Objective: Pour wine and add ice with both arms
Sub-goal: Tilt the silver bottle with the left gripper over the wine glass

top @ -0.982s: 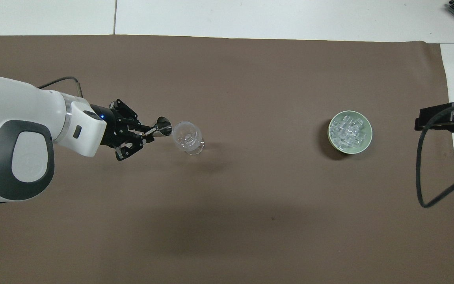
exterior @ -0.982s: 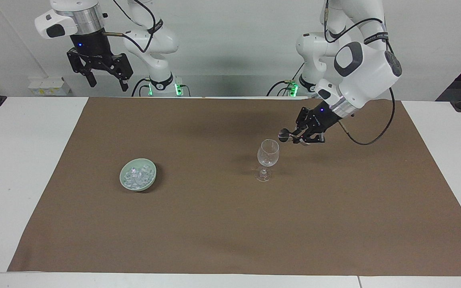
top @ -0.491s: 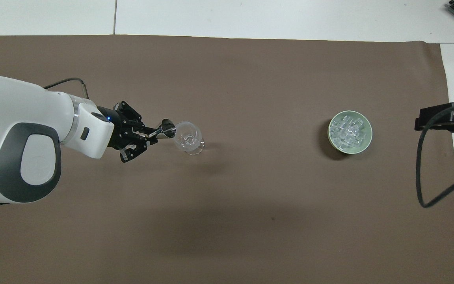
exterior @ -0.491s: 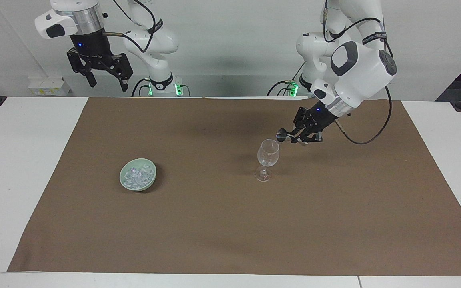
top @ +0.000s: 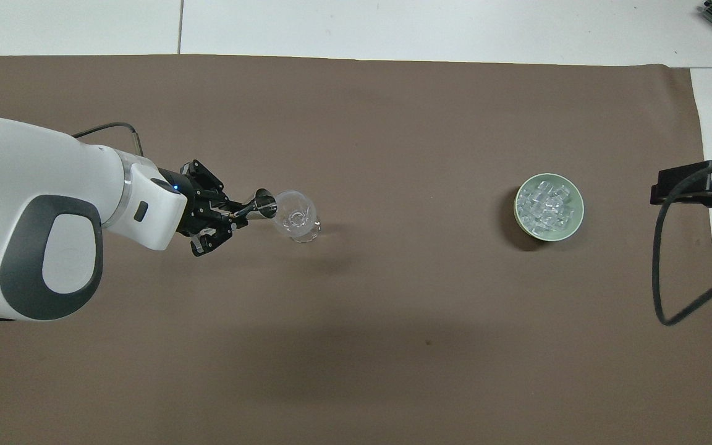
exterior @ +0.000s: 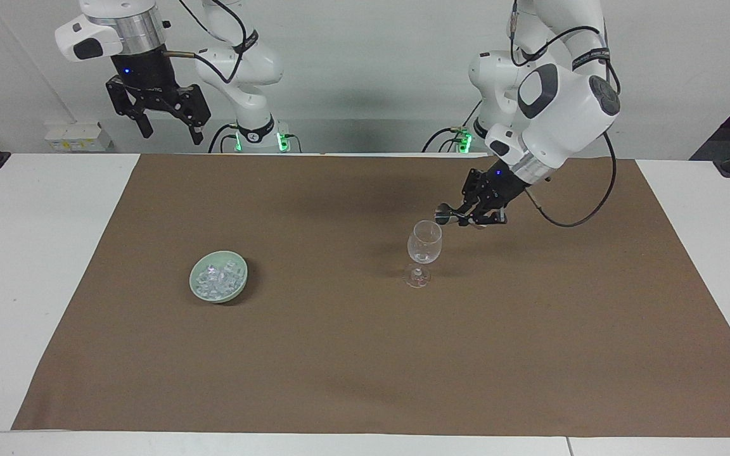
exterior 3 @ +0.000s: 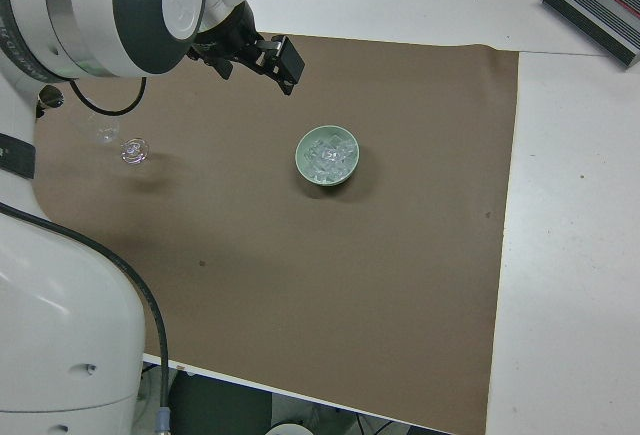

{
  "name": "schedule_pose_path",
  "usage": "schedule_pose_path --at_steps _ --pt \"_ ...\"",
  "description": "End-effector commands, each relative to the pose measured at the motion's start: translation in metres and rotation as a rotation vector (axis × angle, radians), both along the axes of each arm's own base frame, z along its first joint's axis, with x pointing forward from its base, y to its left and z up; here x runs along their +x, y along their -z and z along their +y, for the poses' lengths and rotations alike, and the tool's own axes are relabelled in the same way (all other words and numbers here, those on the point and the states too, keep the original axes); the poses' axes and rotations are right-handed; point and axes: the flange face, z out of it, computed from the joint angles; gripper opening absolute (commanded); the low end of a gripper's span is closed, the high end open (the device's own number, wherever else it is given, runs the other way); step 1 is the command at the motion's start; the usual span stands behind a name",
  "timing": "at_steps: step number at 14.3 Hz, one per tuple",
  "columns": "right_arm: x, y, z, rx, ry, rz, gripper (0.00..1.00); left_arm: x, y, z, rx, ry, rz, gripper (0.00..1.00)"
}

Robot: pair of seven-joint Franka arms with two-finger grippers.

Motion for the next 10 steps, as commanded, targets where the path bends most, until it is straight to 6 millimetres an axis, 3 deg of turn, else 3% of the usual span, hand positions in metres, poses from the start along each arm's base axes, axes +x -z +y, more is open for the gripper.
schedule_pose_path --at_steps 1,10 --pt "-0.004 -0.002 -0.005 0.001 -0.005 0.010 1.00 0.000 -0.005 -0.006 0.017 -0.016 -0.012 0.00" --pt "-0.004 -0.002 -0.005 0.001 -0.005 0.010 1.00 -0.002 -0.004 -0.018 0.061 -0.028 -0.006 0.00"
